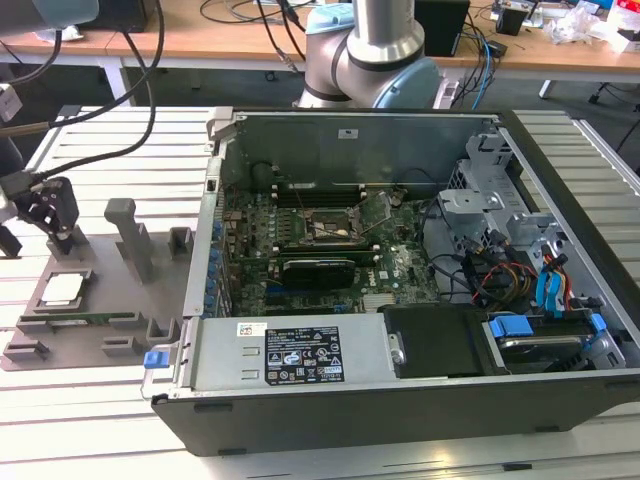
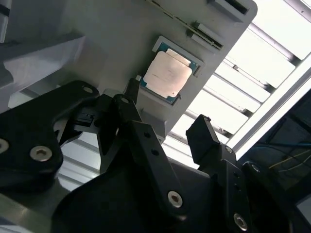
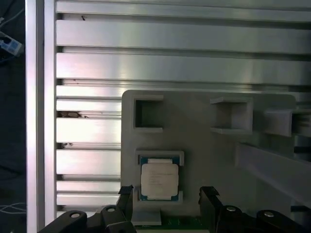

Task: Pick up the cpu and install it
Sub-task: 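Pick up the cpu and move it towards the insertion slot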

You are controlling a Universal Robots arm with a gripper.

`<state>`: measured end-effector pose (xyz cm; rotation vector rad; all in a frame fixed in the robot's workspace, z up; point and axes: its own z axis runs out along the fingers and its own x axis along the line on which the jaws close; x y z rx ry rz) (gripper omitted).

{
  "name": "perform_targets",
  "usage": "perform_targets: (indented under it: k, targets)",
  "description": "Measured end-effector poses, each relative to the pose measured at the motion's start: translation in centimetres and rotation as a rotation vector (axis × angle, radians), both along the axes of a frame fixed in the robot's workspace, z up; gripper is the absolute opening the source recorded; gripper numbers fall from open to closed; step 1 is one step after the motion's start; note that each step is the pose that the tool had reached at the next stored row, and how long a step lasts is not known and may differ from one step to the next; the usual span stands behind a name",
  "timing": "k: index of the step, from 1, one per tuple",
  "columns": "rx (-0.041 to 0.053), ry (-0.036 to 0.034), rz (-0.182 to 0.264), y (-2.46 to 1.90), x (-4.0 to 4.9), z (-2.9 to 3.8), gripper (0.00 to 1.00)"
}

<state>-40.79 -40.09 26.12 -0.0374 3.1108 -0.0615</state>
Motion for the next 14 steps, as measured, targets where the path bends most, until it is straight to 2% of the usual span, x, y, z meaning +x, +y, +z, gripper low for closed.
perform_targets:
  k: [5,14]
  targets:
    - [0.0,-0.0001,0.001,-0.17,0.0,-0.71,0.66]
    - [0.0,0.0,0.002,-0.17,0.0,-1.34,0.66]
